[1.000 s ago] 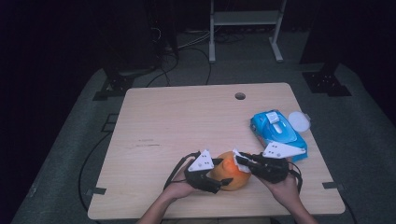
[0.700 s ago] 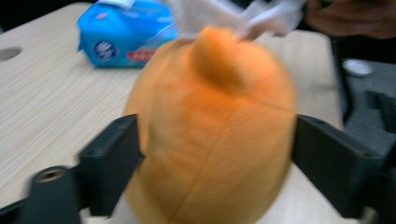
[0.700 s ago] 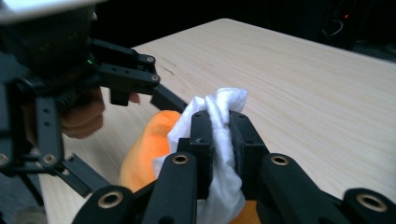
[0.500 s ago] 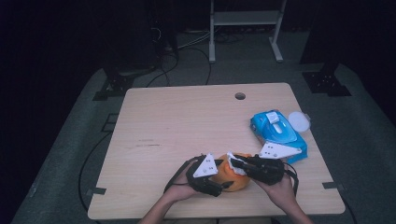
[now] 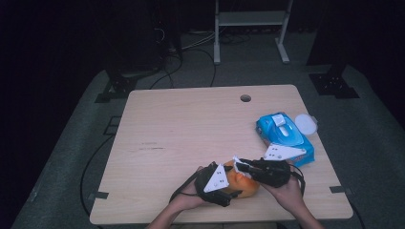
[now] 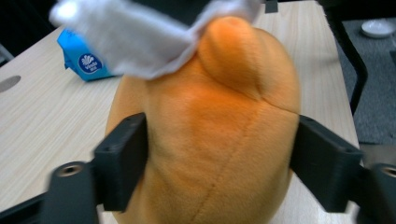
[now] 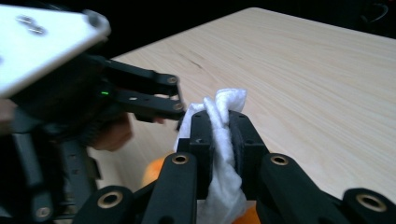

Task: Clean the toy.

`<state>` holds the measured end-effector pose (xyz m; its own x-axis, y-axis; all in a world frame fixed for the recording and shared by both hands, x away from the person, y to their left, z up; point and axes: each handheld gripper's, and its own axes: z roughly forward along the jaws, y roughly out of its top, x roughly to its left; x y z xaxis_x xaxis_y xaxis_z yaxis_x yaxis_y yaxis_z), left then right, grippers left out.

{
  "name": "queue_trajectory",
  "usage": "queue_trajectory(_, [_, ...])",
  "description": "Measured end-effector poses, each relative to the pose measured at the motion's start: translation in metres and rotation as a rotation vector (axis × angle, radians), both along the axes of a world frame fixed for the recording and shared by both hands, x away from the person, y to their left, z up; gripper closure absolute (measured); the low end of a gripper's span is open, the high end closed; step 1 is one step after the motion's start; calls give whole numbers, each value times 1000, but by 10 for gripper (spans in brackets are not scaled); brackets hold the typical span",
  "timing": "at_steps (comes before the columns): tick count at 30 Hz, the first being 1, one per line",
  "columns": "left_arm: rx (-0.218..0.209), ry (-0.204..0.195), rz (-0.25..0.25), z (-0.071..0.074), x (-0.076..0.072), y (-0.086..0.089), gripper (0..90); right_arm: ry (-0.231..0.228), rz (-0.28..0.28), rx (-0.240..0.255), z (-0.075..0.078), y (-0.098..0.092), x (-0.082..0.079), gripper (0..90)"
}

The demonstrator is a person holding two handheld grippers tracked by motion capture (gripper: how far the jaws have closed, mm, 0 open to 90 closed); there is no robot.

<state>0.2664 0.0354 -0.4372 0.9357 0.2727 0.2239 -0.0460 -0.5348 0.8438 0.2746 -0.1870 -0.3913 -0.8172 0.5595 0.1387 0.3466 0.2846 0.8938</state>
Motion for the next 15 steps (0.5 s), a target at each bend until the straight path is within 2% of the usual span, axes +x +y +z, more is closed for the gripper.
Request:
queue_trajectory(2, [-7,13,-1,0,1,2,300,-4,-16,-9,-1,-2,4,802])
queue_trajectory(4, [-13,22,-2,0,2,2,317,-2,-55,-21,-3,-9,10,802])
queue_trajectory(6, [-12,23,-1,0,3,2,319,36,-93,-16,-8,-21,18,803])
queue_trajectory(11, [-43,55,19,0,7,6,319,25,-181,-76,-12,-37,23,804])
queue_trajectory(13, [-56,75,29,0,10,8,321,34,-181,-54,-11,-40,23,806])
queue_trajectory(15, [-72,98,49,-1,14,11,323,4,-140,-17,-5,-36,16,806])
